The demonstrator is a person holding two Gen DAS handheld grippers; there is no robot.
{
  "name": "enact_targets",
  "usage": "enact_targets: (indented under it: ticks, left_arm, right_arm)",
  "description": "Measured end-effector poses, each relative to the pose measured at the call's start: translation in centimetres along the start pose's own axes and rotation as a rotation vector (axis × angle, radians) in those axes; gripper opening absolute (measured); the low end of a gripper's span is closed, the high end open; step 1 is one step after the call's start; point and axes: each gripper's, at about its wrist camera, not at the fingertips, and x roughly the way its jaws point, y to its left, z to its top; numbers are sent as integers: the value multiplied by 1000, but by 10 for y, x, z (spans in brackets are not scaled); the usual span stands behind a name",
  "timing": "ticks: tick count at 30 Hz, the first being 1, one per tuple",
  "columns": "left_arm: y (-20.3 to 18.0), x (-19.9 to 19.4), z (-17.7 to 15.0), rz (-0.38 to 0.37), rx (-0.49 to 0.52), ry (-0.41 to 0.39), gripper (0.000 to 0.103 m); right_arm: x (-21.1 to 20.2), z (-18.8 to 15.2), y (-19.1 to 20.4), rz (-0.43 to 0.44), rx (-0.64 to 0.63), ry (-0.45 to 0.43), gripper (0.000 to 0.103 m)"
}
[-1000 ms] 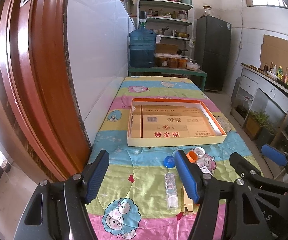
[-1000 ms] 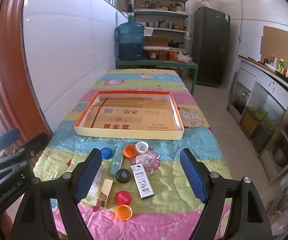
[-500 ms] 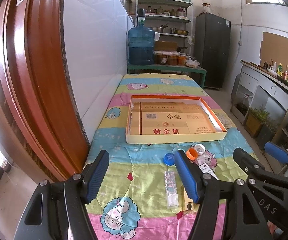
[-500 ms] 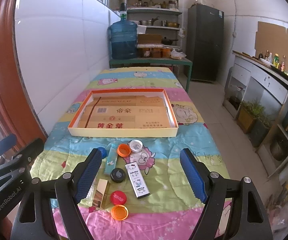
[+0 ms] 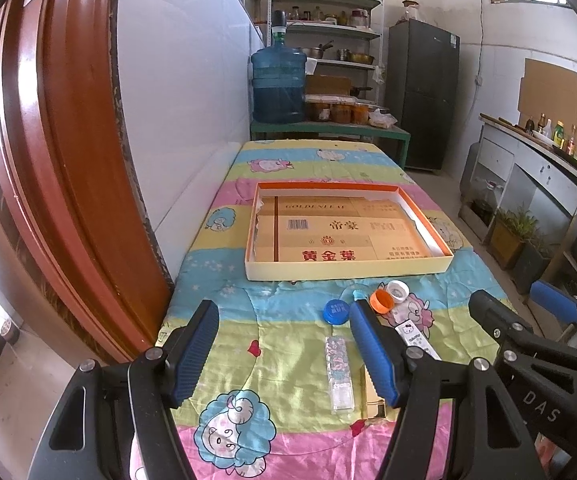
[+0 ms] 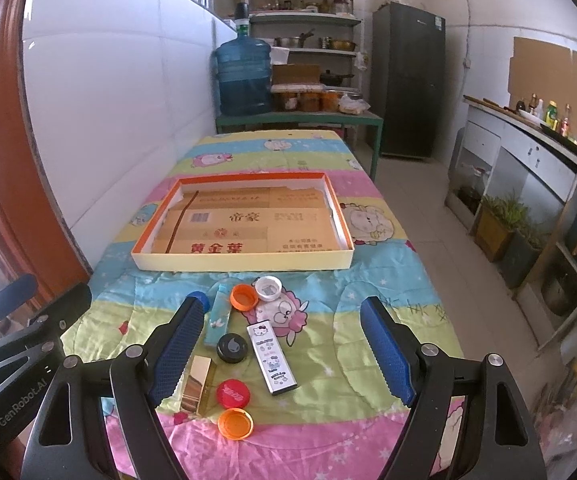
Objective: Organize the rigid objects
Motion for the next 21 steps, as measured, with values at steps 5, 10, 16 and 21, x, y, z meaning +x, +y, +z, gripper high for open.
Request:
enact_targets:
  ticks: [5,10,16,21]
  left_arm:
    - [0,1,0,1,-7,-3,68]
    - [1,3,1,2,-5,-3,68]
    - [1,2,1,1,-8,-2,68]
    - [2,2,1,1,-7,-2,68]
  right_arm:
    - [0,0,-1,3,2,1,82]
    - [1,1,-1,2,2,1,82]
    - [1,1,-1,3,0,4,82]
    - [1,1,-1,2,1,4,82]
